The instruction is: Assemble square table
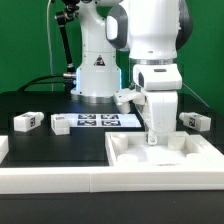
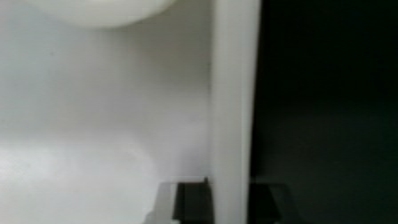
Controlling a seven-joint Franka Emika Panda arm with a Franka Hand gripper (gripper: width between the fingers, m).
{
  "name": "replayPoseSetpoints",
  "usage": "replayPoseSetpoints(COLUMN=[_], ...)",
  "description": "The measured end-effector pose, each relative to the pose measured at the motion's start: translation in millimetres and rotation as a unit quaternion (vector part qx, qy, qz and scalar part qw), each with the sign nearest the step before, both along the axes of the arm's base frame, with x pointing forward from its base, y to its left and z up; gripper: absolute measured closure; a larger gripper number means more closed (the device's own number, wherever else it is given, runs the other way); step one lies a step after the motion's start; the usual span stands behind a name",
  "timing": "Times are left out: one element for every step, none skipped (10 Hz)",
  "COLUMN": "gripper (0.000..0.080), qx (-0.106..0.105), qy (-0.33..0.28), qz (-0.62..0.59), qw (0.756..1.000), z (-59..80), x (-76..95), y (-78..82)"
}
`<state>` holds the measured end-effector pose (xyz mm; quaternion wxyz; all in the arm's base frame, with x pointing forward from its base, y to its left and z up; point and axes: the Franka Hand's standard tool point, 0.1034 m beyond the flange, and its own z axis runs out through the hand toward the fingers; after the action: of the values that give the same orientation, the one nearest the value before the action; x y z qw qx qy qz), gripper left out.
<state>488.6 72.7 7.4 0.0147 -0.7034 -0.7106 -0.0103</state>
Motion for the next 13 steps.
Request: replayPoseSetpoints(gripper=[0.0739, 0.0526, 0.0526, 0.0330, 0.0212, 0.0169, 0.0169, 0.0153, 0.0151, 0.0151, 0.0151, 0.0151, 0.0151], qx=[0.000, 0.000, 0.000, 0.000, 0.000, -0.001, -0.003, -0.004, -0.005, -0.007, -0.008, -0.007, -0.007], qy=[0.000, 0.000, 0.000, 0.000, 0.000, 0.001, 0.000, -0.004, -0.009, -0.013, -0.017, -0.019, -0.016], qz=[0.000, 0.000, 0.000, -0.001, -0.001, -0.013, -0.027, -0.051, -0.080, -0.092, -0.116, -0.134, -0.145], qw=[1.000, 1.000, 1.000, 1.000, 1.000, 1.000, 1.000, 0.999, 0.997, 0.996, 0.993, 0.991, 0.989], z=[0.0, -0.1, -0.1, -0.1, -0.1, 2.1, 7.1, 14.8, 25.5, 34.7, 43.7, 46.3, 45.1], x=[0.0, 0.0, 0.0, 0.0, -0.1, -4.2, -6.1, -7.8, -13.6, -20.7, -29.3, -39.0, -46.8], y=[-0.3, -0.4, -0.5, -0.7, -1.1, -3.3, -3.7, -1.3, 6.1, 13.0, 22.3, 32.4, 41.8])
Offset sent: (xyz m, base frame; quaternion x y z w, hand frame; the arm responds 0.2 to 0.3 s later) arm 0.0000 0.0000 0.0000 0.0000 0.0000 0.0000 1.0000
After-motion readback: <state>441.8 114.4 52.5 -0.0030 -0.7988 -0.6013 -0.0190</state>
